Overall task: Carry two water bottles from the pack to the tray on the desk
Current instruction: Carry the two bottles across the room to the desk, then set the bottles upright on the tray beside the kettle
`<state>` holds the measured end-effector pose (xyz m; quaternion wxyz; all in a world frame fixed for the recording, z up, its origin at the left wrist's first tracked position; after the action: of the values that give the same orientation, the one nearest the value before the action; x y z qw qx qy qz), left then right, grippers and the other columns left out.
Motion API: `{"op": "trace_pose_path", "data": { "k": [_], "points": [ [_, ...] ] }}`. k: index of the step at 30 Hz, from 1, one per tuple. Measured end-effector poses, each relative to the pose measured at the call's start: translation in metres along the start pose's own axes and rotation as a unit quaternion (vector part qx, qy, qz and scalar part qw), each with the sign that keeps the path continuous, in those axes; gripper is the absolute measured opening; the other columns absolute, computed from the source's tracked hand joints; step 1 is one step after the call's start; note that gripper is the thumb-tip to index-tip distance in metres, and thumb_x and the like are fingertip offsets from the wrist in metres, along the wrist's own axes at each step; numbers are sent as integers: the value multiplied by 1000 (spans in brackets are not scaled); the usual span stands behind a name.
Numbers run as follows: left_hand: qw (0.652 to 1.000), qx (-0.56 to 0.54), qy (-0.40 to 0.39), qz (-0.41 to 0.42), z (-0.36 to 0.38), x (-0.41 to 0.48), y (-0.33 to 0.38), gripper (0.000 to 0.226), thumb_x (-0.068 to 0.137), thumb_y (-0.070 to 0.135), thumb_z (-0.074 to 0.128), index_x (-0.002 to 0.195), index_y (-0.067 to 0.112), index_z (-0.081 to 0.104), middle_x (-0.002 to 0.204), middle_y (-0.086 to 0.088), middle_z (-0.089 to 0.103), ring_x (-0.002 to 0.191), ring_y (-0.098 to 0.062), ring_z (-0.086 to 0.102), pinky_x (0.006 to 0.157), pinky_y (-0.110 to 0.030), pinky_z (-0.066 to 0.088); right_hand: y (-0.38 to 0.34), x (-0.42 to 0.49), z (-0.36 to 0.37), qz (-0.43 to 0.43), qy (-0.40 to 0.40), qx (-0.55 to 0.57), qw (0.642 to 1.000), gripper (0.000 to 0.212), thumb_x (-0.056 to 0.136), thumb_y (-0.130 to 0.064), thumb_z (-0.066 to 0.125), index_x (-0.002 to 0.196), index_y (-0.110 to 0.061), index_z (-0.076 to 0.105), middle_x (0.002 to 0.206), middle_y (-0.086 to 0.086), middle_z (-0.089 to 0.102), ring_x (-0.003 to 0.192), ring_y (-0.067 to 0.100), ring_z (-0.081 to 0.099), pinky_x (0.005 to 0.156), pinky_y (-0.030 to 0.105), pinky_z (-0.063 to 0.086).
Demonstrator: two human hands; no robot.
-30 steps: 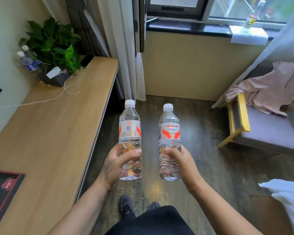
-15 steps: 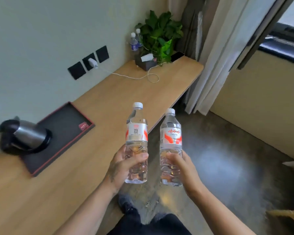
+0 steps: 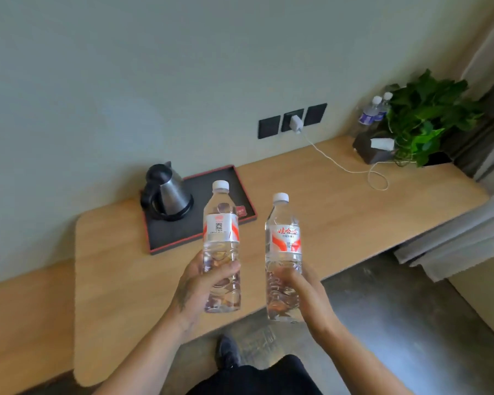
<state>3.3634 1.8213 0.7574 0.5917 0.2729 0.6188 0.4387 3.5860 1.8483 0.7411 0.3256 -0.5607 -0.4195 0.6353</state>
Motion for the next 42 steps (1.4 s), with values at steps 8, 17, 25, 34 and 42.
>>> {"op": "trace_pose_path", "data": {
  "k": [8,17,25,34,42],
  "points": [
    [998,-21,50,12,-56,20,16,61,58,45,91,106,10,74,83,-7,78,70,-25,75,66,-36,60,-19,46,57,5,-53,-28,998,46,78,-45,73,113,-15,73,99,14,82,84,26,82,72,33,65],
    [994,-43,96,7,-43,54,26,65,57,47,91,108,10,76,86,-9,80,79,-31,78,79,-46,60,-49,102,60,9,-117,-47,992,45,85,-37,67,115,-3,69,87,5,76,79,20,75,69,32,60],
    [985,-61,158,-7,-2,90,36,66,54,48,92,113,21,80,93,-2,86,89,-27,82,84,-47,63,-71,160,34,28,-160,-78,984,40,82,-38,68,112,-13,75,89,1,82,81,15,79,71,30,62],
    [979,-92,183,-14,21,111,44,46,58,46,94,101,33,83,95,-5,83,85,-25,81,70,-40,65,-84,198,14,57,-193,-90,975,41,82,-38,68,112,-10,71,81,-1,79,69,11,76,59,22,59],
    [981,-87,172,-2,16,123,43,48,60,46,92,105,36,83,94,-1,86,85,-18,84,67,-24,63,-84,203,18,59,-201,-81,975,41,82,-37,68,113,-11,70,79,-4,80,64,9,76,56,21,60]
  ]
}}
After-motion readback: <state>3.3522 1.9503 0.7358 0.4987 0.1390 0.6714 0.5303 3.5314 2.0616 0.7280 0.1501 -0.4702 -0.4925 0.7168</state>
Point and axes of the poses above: each hand's wrist, its own x-axis towards the middle knuckle, its own z-axis out of the palm, y = z × x, the point moved 5 cm from there along x, towards the middle knuckle
